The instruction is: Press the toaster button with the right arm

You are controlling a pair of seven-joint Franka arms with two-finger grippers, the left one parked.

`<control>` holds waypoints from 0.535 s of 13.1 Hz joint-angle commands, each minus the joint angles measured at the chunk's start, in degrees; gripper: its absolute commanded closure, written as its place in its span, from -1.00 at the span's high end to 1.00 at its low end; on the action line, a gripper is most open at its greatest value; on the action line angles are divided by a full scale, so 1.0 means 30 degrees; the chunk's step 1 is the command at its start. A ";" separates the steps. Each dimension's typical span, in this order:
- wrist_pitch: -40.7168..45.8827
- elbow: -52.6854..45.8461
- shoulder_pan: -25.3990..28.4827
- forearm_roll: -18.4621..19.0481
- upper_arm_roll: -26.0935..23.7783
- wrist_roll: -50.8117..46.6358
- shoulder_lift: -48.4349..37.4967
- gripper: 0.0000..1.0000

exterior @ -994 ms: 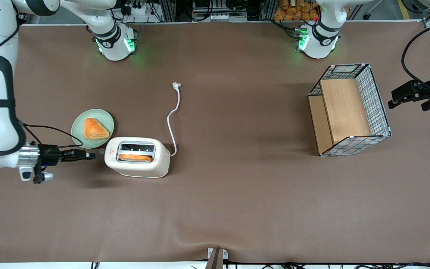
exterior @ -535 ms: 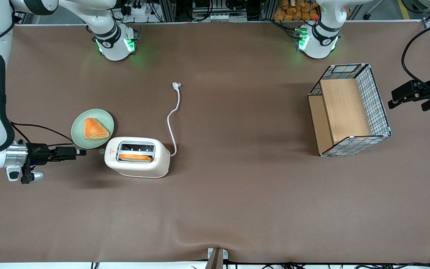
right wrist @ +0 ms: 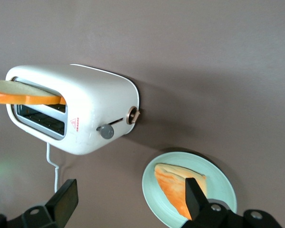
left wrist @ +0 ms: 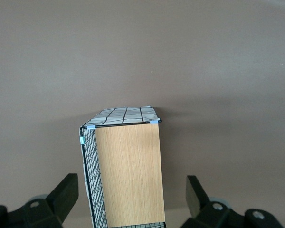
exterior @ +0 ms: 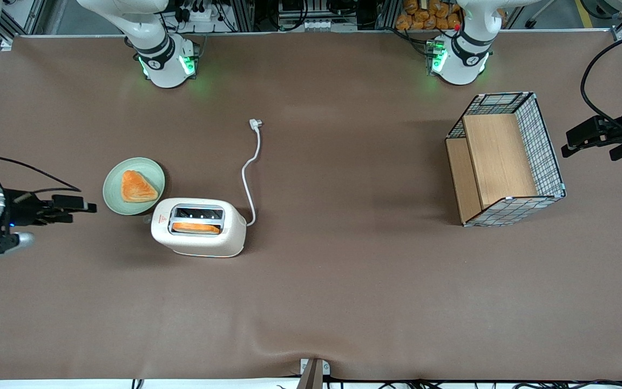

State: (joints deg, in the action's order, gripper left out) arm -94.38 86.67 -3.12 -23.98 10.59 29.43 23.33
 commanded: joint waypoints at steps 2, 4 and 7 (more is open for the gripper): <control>0.0023 0.1225 0.1035 0.1896 -0.0042 -0.2156 -0.2557 1.00; -0.0035 0.1751 0.1739 0.2947 -0.0042 -0.3505 -0.3699 1.00; -0.0008 0.2046 0.2182 0.5002 -0.0071 -0.4474 -0.5342 1.00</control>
State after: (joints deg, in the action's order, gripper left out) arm -93.78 89.28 2.89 -12.29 10.35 18.14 12.10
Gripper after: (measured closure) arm 0.000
